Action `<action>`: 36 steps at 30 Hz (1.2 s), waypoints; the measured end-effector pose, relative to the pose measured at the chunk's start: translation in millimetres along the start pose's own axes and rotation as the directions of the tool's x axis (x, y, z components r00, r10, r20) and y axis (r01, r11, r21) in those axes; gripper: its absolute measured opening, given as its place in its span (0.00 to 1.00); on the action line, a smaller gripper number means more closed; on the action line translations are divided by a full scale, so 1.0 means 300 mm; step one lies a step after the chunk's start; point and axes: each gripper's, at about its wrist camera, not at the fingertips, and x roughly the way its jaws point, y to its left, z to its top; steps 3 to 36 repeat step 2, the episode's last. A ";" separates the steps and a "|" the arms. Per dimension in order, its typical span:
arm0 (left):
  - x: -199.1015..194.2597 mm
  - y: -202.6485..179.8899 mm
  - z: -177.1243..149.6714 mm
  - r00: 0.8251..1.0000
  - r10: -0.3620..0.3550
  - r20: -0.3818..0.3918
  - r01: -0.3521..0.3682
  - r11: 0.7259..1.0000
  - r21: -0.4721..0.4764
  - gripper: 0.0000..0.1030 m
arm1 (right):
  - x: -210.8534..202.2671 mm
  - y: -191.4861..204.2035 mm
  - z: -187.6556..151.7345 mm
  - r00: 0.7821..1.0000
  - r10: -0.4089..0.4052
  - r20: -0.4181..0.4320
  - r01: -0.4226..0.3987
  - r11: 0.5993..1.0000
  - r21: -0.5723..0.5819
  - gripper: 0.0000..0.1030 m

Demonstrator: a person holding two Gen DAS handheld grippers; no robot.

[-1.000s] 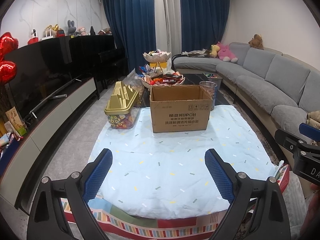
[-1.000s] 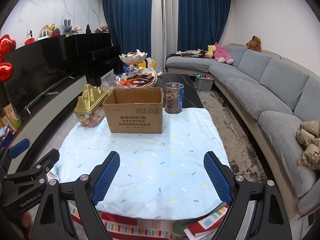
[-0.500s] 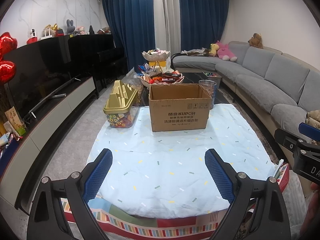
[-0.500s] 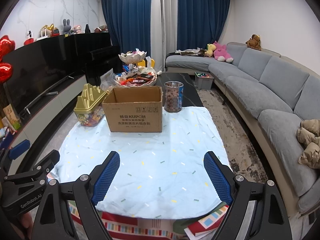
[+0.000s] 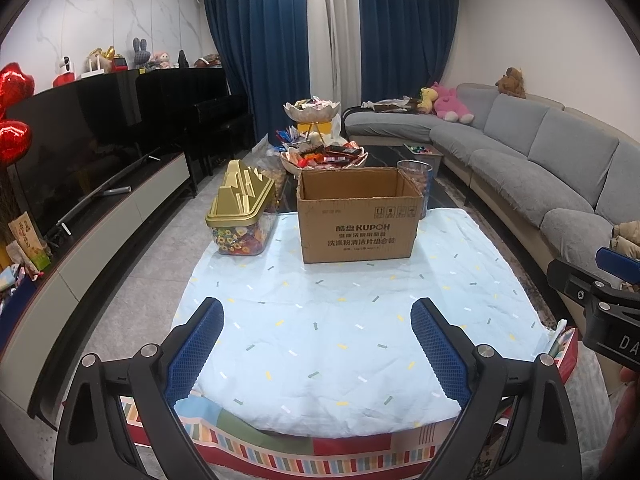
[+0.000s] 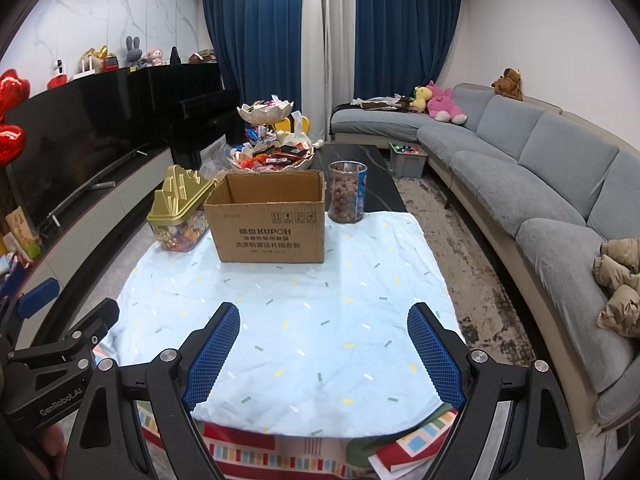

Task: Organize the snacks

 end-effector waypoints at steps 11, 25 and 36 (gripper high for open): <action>0.006 -0.001 -0.011 1.000 -0.005 -0.001 0.005 1.000 0.000 0.93 | 0.001 0.000 0.001 1.000 0.000 -0.004 0.000 1.000 -0.001 0.84; 0.006 -0.001 -0.011 1.000 -0.005 -0.001 0.005 1.000 0.000 0.93 | 0.001 0.000 0.001 1.000 0.000 -0.004 0.000 1.000 -0.001 0.84; 0.006 -0.001 -0.011 1.000 -0.005 -0.001 0.005 1.000 0.000 0.93 | 0.001 0.000 0.001 1.000 0.000 -0.004 0.000 1.000 -0.001 0.84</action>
